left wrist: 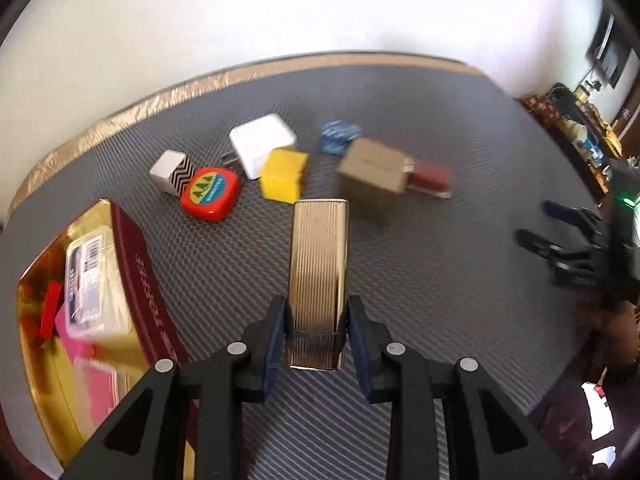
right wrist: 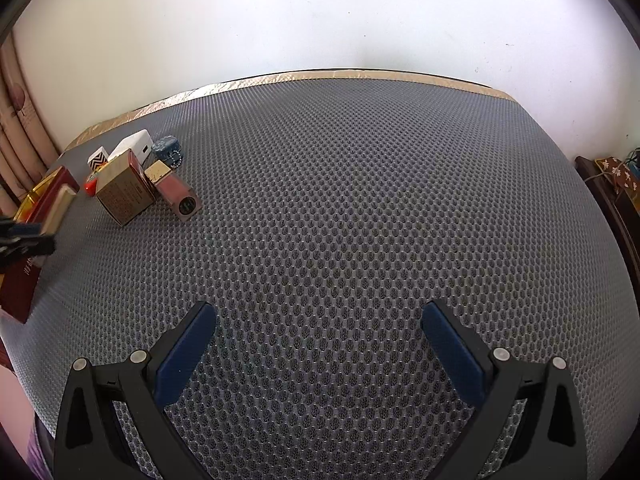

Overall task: Organize rigid objects
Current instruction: 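Carry the gold lighter into the tin and release it with the left gripper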

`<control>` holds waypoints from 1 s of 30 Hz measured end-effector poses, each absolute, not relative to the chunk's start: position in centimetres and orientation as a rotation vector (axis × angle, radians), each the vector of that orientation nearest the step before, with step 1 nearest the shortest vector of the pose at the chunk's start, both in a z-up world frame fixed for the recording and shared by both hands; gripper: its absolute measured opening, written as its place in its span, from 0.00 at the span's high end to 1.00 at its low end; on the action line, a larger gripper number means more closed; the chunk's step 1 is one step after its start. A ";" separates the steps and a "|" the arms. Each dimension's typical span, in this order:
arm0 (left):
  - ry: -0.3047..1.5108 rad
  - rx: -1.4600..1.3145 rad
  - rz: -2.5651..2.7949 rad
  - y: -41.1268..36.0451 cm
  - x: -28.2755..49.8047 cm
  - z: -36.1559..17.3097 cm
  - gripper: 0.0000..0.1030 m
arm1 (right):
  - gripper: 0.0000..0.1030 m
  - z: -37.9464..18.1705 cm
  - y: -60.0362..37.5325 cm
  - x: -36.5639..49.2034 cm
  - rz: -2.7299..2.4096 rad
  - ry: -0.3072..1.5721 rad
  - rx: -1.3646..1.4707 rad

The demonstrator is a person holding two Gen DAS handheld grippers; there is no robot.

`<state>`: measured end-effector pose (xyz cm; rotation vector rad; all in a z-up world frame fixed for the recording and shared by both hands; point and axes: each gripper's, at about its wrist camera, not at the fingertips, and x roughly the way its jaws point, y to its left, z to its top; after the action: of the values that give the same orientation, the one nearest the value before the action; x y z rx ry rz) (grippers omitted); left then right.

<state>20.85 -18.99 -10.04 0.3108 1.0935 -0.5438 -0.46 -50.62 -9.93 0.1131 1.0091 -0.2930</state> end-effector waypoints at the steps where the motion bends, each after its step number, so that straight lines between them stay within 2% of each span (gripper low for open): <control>1: 1.080 0.296 -0.552 -18.9 20.1 -9.3 0.70 | 0.00 -9.9 -50.6 -0.5 -0.293 1.009 0.113; 7: 1.063 0.204 -0.492 -15.2 17.3 -5.8 0.70 | 0.00 -10.0 -50.5 -0.4 -0.298 1.015 0.101; 11: 1.080 0.185 -0.332 -9.5 17.3 -4.5 0.70 | 0.00 -10.1 -50.5 -0.3 -0.302 1.021 0.090; 15: 1.105 0.192 -0.158 -3.0 19.4 -5.5 0.70 | 0.00 -10.1 -50.4 -0.2 -0.305 1.026 0.080; 20: 1.128 0.195 -0.064 1.0 21.8 -7.2 0.70 | 0.00 -10.3 -50.3 0.0 -0.310 1.034 0.065; 30: 1.175 0.189 -0.009 3.0 24.4 -10.3 0.70 | 0.00 -10.4 -50.1 0.1 -0.316 1.039 0.057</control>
<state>24.42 2.98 -10.30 0.1889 1.1751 -0.0085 0.06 -50.09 -10.39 0.0573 1.0388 -0.3155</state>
